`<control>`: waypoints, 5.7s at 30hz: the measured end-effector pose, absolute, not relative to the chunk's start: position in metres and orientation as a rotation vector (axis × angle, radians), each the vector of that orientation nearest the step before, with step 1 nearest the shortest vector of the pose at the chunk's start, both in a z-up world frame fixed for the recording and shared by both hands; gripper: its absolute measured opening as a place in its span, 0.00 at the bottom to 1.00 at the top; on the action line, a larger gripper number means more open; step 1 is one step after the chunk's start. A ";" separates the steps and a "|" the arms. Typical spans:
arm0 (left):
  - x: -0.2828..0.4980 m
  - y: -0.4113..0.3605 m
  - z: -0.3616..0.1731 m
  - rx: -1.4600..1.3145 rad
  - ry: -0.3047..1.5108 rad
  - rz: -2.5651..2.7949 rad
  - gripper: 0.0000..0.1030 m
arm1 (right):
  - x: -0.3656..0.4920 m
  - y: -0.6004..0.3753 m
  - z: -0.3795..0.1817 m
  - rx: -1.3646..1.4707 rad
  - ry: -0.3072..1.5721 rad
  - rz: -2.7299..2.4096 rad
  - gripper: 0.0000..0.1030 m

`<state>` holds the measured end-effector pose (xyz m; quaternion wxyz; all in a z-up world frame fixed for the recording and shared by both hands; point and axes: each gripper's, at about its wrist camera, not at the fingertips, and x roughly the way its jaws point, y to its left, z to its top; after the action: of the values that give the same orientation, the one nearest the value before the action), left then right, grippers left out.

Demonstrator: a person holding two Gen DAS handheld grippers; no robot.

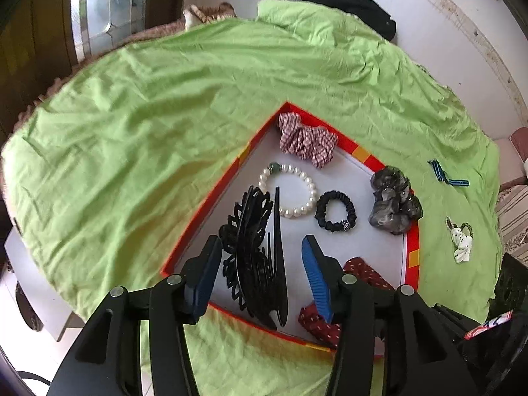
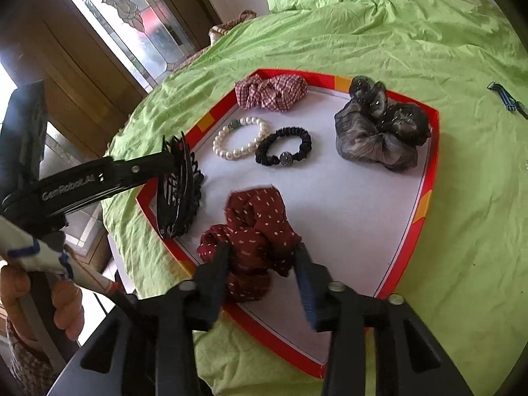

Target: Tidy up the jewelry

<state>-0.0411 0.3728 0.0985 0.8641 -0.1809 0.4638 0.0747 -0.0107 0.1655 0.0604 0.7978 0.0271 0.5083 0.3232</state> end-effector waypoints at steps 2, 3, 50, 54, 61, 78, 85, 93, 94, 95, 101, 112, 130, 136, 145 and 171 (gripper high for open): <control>-0.045 0.371 0.103 -0.369 0.961 0.171 0.49 | -0.013 0.163 0.064 0.061 1.083 0.693 0.46; -0.048 0.370 0.105 -0.364 0.956 0.179 0.49 | -0.014 0.162 0.067 0.064 1.079 0.694 0.46; -0.138 0.219 0.151 -0.022 0.879 0.222 0.60 | -0.092 0.005 0.087 0.168 0.969 0.446 0.55; -0.136 0.208 0.149 0.004 0.890 0.211 0.60 | -0.090 -0.013 0.084 0.200 0.969 0.414 0.55; -0.133 0.193 0.146 0.037 0.902 0.191 0.60 | -0.085 -0.040 0.078 0.249 0.981 0.365 0.56; -0.118 0.142 0.137 0.131 0.943 0.115 0.60 | -0.079 -0.118 0.059 0.347 0.986 0.237 0.57; -0.106 0.115 0.129 0.142 0.967 0.048 0.64 | -0.075 -0.169 0.051 0.380 0.989 0.134 0.57; -0.096 0.084 0.110 0.152 1.000 -0.043 0.64 | -0.032 -0.198 0.056 0.355 0.942 0.092 0.57; -0.095 0.082 0.108 0.149 1.003 -0.051 0.64 | -0.022 -0.200 0.056 0.348 0.934 0.092 0.57; -0.093 0.081 0.105 0.143 1.009 -0.059 0.64 | -0.010 -0.200 0.056 0.343 0.929 0.094 0.57; -0.081 0.085 0.090 0.110 1.040 -0.072 0.64 | 0.064 -0.195 0.041 0.416 0.948 0.121 0.57; -0.065 0.099 0.082 0.032 1.055 -0.082 0.64 | 0.067 -0.182 0.016 0.487 1.068 0.281 0.07; -0.027 0.048 0.079 -0.034 1.086 -0.260 0.64 | 0.068 -0.202 0.054 0.297 0.993 0.230 0.43; 0.005 0.027 0.071 -0.101 1.089 -0.306 0.64 | 0.136 -0.198 0.027 0.250 1.018 0.108 0.43; 0.049 -0.007 0.051 -0.177 1.104 -0.383 0.64 | 0.135 -0.221 0.012 0.240 1.066 0.033 0.14; 0.017 0.023 0.036 -0.223 1.219 -0.384 0.09 | 0.006 -0.237 0.014 0.345 1.099 0.116 0.14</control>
<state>0.0167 0.0230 0.0362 0.7970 -0.1038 0.5676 -0.1786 0.0061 -0.2370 0.0142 0.8371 0.1629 0.5193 0.0547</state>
